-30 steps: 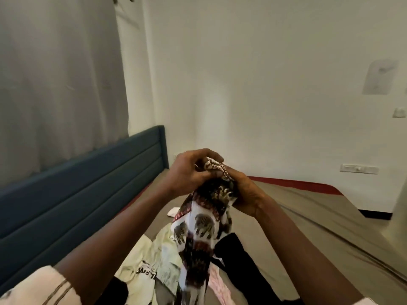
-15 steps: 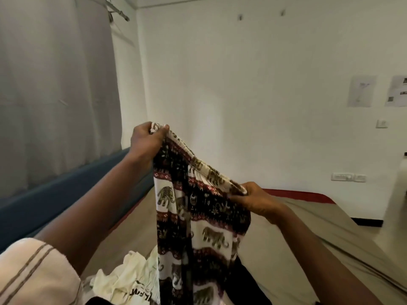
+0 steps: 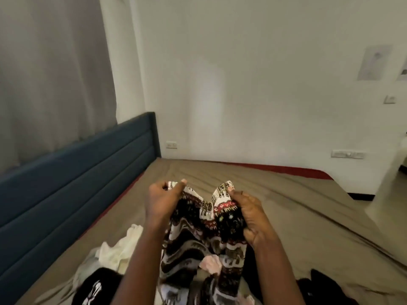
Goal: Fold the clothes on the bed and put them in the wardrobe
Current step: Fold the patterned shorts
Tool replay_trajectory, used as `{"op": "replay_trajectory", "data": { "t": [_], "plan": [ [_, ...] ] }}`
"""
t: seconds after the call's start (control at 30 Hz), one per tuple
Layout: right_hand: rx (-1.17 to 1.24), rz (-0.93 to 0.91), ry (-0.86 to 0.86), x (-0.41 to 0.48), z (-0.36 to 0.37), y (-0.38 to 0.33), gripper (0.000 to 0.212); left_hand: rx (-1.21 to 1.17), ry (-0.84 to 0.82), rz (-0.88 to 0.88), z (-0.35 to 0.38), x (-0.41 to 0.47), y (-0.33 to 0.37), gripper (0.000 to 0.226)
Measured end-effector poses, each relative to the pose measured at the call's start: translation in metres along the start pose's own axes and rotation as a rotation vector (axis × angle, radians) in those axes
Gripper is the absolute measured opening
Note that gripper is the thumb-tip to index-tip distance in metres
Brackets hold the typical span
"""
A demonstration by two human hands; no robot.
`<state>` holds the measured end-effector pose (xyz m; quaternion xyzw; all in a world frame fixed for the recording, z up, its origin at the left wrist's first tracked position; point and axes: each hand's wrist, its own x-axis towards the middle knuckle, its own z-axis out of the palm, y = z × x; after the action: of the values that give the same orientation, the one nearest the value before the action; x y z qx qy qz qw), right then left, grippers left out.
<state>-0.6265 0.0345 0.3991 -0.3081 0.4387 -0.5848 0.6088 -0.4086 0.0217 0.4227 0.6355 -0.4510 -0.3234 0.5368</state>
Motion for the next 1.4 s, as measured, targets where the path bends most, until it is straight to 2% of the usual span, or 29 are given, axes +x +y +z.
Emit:
{"op": "replay_trajectory", "data": {
  "t": [0.07,0.17,0.2,0.27,0.37,0.47,0.6,0.77,0.9,1.1,1.23,1.4],
  "plan": [
    [-0.038,-0.032,0.143,-0.001,0.002,0.033,0.015,-0.082,-0.028,-0.100,0.010,-0.010,-0.027,0.065],
    [-0.036,0.066,0.222,0.001,0.002,0.067,0.017,-0.199,-0.134,-0.184,0.021,-0.023,-0.044,0.020],
    [-0.053,0.121,0.205,0.002,0.001,0.072,0.021,-0.223,-0.176,-0.202,0.022,-0.025,-0.045,0.014],
    [-0.110,0.210,0.141,0.000,-0.003,0.080,0.028,-0.240,-0.227,-0.230,0.020,-0.024,-0.051,0.014],
    [-0.179,0.171,0.156,0.003,-0.007,0.092,0.018,-0.181,-0.178,-0.248,0.019,-0.018,-0.067,0.016],
    [-0.221,-0.013,0.254,0.008,-0.002,0.099,0.011,0.044,-0.067,-0.175,0.025,-0.019,-0.080,0.029],
    [-0.336,-0.157,0.214,0.012,0.012,0.113,0.006,0.202,-0.213,0.028,0.039,-0.032,-0.079,0.017],
    [-0.413,-0.194,0.196,0.012,0.017,0.119,0.011,0.198,-0.105,0.140,0.051,-0.035,-0.080,0.013],
    [-0.426,-0.183,0.159,0.012,0.010,0.114,0.011,0.182,-0.293,0.157,0.049,-0.028,-0.078,0.021],
    [-0.384,-0.198,0.149,0.008,0.001,0.109,0.017,0.027,-0.576,0.117,0.040,-0.010,-0.089,0.060],
    [-0.307,-0.223,0.138,0.009,-0.003,0.100,0.014,0.103,-0.538,0.285,0.028,0.009,-0.095,0.046],
    [-0.289,-0.300,0.026,0.009,0.000,0.083,0.023,0.416,-0.894,0.518,0.026,0.030,-0.078,0.037]
  ]
}}
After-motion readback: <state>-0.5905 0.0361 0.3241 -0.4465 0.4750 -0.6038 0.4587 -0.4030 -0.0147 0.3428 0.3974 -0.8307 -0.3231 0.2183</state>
